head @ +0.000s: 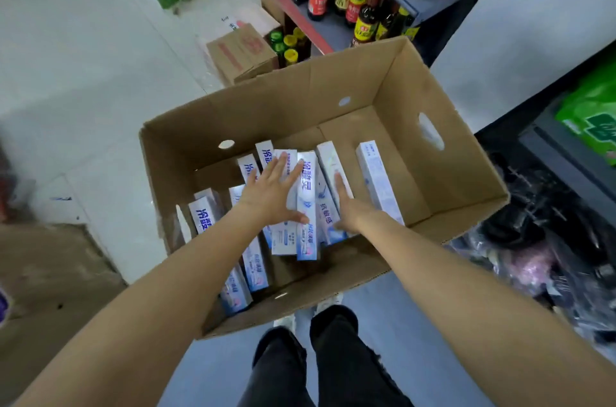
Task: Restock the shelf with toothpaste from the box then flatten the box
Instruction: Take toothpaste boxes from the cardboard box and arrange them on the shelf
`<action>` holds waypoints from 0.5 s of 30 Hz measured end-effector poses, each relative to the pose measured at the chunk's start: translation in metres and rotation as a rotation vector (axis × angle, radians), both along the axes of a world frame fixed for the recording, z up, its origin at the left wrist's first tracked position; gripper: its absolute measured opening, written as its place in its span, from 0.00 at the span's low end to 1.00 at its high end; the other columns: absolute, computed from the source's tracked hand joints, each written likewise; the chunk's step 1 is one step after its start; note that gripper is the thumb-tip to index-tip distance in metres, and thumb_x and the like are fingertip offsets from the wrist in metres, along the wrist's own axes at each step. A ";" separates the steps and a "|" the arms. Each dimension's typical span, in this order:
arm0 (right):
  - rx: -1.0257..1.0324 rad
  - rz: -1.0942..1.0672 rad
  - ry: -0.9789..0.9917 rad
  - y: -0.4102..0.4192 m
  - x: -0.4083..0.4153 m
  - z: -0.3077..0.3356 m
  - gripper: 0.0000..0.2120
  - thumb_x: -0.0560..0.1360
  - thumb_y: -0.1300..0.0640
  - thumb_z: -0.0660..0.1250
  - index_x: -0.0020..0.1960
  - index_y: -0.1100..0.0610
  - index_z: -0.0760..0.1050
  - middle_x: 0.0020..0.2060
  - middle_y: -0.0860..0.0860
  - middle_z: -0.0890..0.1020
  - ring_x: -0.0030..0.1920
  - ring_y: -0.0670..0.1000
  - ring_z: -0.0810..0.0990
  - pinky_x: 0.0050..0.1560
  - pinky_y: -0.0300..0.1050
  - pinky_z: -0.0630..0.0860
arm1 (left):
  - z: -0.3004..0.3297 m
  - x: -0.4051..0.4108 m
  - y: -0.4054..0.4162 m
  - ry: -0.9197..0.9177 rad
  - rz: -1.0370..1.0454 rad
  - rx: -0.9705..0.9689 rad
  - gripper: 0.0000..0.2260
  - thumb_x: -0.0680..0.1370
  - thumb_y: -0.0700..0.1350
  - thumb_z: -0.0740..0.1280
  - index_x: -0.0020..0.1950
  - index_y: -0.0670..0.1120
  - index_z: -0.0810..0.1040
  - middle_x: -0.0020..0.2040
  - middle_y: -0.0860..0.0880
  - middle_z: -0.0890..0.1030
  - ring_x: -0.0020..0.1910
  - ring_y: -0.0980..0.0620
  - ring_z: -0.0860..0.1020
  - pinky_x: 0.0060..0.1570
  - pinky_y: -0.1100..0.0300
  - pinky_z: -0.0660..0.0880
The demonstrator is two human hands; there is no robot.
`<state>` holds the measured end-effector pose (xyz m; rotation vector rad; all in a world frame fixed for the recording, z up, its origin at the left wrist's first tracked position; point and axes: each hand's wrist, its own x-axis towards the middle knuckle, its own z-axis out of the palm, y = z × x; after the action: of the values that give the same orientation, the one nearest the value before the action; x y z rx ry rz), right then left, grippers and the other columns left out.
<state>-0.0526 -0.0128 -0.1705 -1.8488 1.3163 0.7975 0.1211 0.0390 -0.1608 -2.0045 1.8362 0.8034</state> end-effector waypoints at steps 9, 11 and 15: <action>0.020 -0.381 -0.065 -0.016 -0.014 0.004 0.40 0.74 0.59 0.68 0.77 0.55 0.46 0.65 0.58 0.72 0.59 0.58 0.76 0.54 0.46 0.75 | -0.008 0.013 0.005 0.136 0.132 -0.054 0.56 0.66 0.68 0.69 0.77 0.49 0.36 0.77 0.48 0.32 0.76 0.49 0.33 0.74 0.44 0.44; 0.091 -0.450 -0.099 -0.019 -0.021 0.009 0.18 0.73 0.59 0.69 0.61 0.57 0.69 0.55 0.56 0.77 0.49 0.54 0.78 0.44 0.46 0.78 | -0.008 0.002 0.005 0.142 0.177 -0.066 0.57 0.65 0.69 0.69 0.77 0.47 0.36 0.76 0.47 0.32 0.75 0.48 0.32 0.73 0.43 0.44; -0.138 -0.515 -0.103 -0.023 -0.022 0.016 0.16 0.70 0.59 0.72 0.54 0.59 0.71 0.56 0.57 0.70 0.54 0.55 0.73 0.49 0.47 0.75 | -0.001 -0.008 0.000 0.112 0.197 -0.042 0.57 0.66 0.68 0.70 0.77 0.45 0.35 0.76 0.45 0.32 0.75 0.45 0.32 0.73 0.42 0.44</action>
<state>-0.0747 -0.0358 -0.1547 -1.5194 1.7107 0.3414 0.1128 0.0393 -0.1620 -2.2351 1.7462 0.9580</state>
